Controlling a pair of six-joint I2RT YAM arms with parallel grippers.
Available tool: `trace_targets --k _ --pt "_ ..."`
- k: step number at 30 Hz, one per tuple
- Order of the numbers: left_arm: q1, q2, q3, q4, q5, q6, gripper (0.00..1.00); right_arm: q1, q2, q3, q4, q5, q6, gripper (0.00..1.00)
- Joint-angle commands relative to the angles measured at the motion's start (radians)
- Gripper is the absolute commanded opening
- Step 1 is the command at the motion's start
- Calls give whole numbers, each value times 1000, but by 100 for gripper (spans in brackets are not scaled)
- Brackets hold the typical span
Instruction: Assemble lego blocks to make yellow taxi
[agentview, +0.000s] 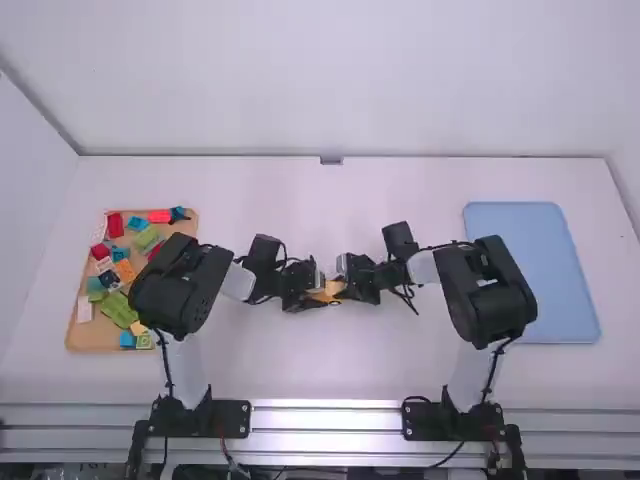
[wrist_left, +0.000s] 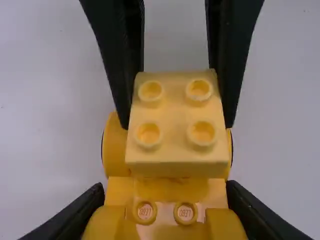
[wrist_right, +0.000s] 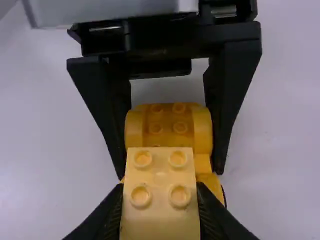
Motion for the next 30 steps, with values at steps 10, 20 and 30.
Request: trace_targets --k 10,20,30 --pt "-4 10 -11 -8 1 6 38 5 4 -13 28 108 16 30" --pt "-4 10 -10 -7 1 7 37 3 4 -13 25 105 14 30" --pt "-4 10 -10 -8 1 7 38 3 4 -13 27 105 19 70"
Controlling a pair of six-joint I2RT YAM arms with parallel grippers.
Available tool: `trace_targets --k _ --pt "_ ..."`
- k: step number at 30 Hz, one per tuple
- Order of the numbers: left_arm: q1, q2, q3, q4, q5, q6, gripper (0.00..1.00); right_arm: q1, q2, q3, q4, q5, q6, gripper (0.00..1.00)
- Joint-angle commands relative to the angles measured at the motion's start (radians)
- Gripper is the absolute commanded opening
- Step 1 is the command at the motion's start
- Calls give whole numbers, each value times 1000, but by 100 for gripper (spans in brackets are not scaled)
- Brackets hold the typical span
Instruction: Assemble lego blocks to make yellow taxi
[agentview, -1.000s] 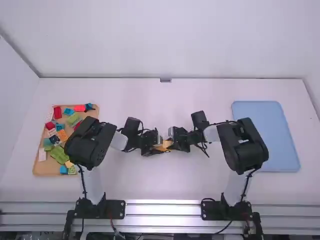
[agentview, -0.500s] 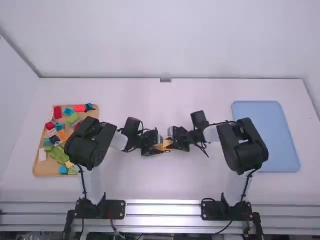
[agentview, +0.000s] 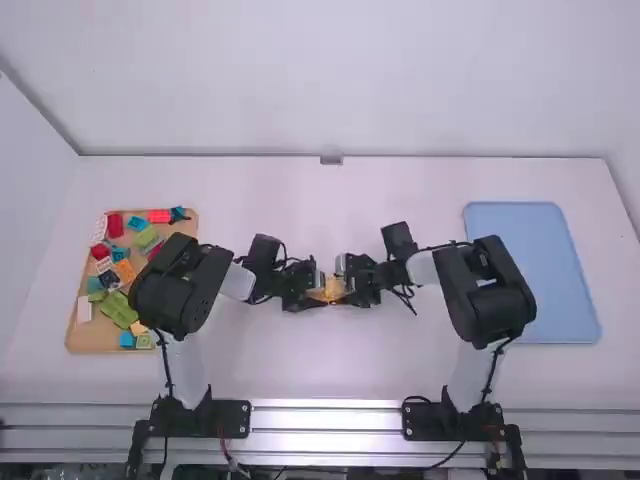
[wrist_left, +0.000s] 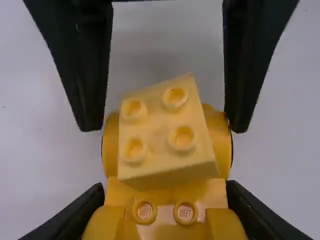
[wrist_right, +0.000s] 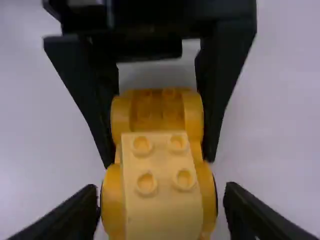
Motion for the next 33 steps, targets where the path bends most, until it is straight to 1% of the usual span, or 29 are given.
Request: trace_targets --k 1,10,14,16,17,19,21,24,27,29,32,33 --pt "-3 10 -10 -8 3 7 38 0 4 -9 -1 44 5 71" --pt "-3 10 -10 -8 3 7 37 -12 4 3 -4 -8 -13 68" --pt "-3 10 -10 -10 3 7 37 -42 4 22 -3 -113 -18 66" --pt "-3 10 -10 -12 3 8 37 -71 3 37 -4 -207 -27 67" --pt "-3 10 -10 -12 3 8 37 -74 3 38 -4 -214 -30 68" --pt "-3 10 -10 -12 3 7 37 -104 0 42 -4 -301 -71 68" --pt "-3 10 -10 -12 3 7 37 -117 0 44 -3 -336 -87 68" --pt "-3 10 -10 -12 3 7 36 -121 0 42 -4 -317 -85 68" --pt "-3 10 -10 -11 3 7 36 -89 0 43 1 -230 -50 68" --pt "-3 10 -10 -12 3 8 36 -71 0 43 0 -205 -52 67" --pt "-3 10 -10 -12 3 7 36 -42 0 43 0 -181 -51 60" --pt "-3 10 -10 -12 3 7 35 -33 0 43 0 -170 -51 52"
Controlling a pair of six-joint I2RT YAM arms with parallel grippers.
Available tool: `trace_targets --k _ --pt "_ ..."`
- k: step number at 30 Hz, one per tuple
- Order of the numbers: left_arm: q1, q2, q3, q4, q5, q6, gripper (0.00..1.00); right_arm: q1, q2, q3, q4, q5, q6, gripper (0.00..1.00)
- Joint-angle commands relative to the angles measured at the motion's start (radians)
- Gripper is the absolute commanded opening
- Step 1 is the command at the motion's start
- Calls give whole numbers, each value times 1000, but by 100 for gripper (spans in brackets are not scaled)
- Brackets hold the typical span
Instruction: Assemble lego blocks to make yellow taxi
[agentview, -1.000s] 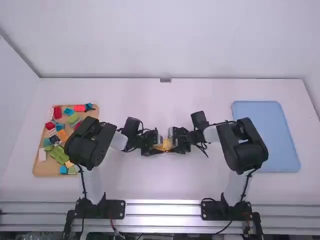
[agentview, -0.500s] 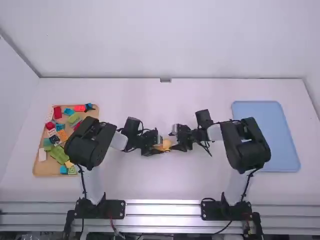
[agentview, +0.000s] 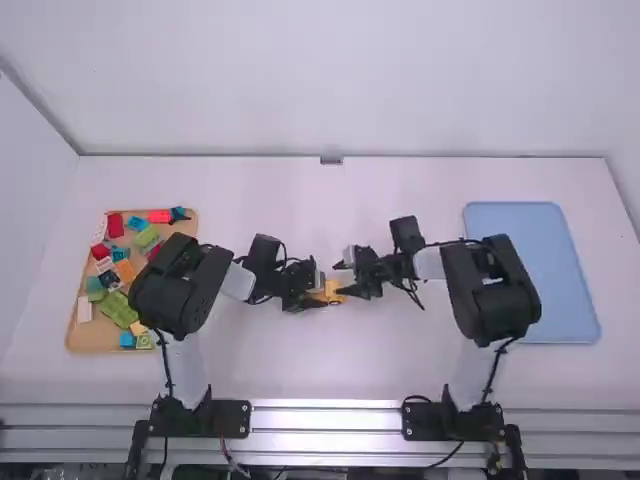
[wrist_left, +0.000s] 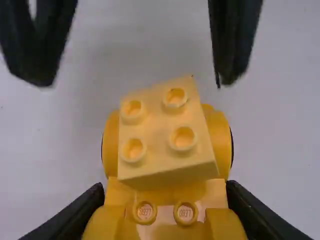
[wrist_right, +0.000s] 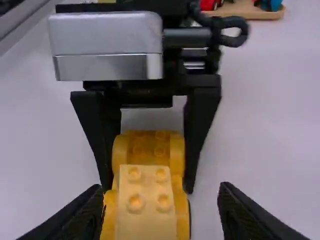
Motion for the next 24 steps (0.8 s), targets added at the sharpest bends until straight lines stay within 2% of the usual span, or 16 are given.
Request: trace_targets --k 1,3,5,11,17,20,24 --pt "-3 10 -10 -11 2 7 35 15 0 13 -1 35 8 46" --pt "-3 10 -10 -11 1 7 35 20 0 13 -1 47 8 39" --pt "-3 10 -10 -11 1 7 35 25 0 13 -1 64 13 27" --pt "-3 10 -10 -11 1 7 34 16 0 12 -4 64 26 22" --pt "-3 10 -10 -11 1 7 34 23 0 13 -23 99 22 24" --pt "-3 10 -10 -11 1 7 34 23 -4 15 -14 52 8 38" --pt "-3 10 -10 -11 1 6 34 -9 -31 25 -25 -56 -27 42"
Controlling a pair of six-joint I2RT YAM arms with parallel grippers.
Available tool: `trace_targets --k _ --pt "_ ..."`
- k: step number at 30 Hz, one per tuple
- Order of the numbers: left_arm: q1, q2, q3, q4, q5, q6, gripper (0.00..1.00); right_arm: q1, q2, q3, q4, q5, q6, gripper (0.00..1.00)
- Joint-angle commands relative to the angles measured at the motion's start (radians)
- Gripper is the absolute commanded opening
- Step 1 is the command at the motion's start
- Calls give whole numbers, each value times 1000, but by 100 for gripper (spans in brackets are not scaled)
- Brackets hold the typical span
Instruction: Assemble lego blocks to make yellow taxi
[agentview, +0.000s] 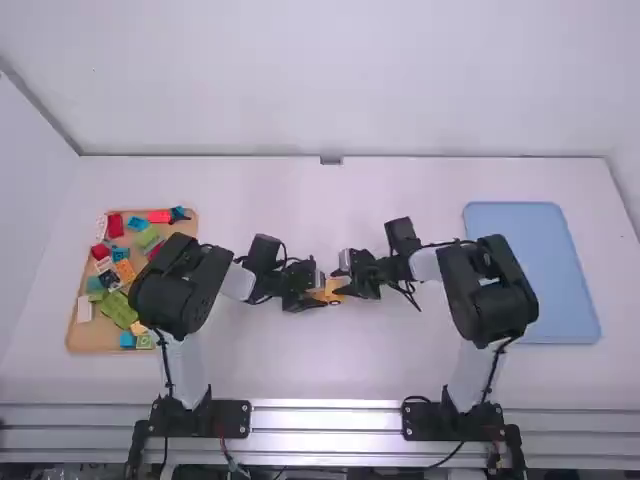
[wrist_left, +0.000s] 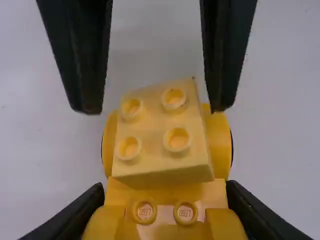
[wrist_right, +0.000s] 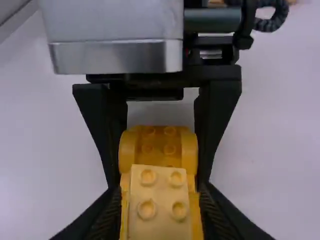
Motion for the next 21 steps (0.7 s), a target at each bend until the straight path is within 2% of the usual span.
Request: trace_targets --k 1,5,8,10,15,21 --pt "-4 10 -10 -11 3 7 34 -34 -42 26 -3 -108 -22 42" --pt "-4 10 -10 -11 3 7 33 -50 -61 26 0 -121 -25 41" --pt "-4 10 -10 -11 3 7 33 -43 -61 26 -11 -69 -21 23" --pt "-4 10 -10 -11 3 7 33 -17 -60 26 -15 16 21 0" --pt "-4 10 -11 -11 3 7 32 37 -60 26 -60 153 46 0" --pt "-4 10 -10 -11 3 7 32 66 -60 26 -112 247 47 0"
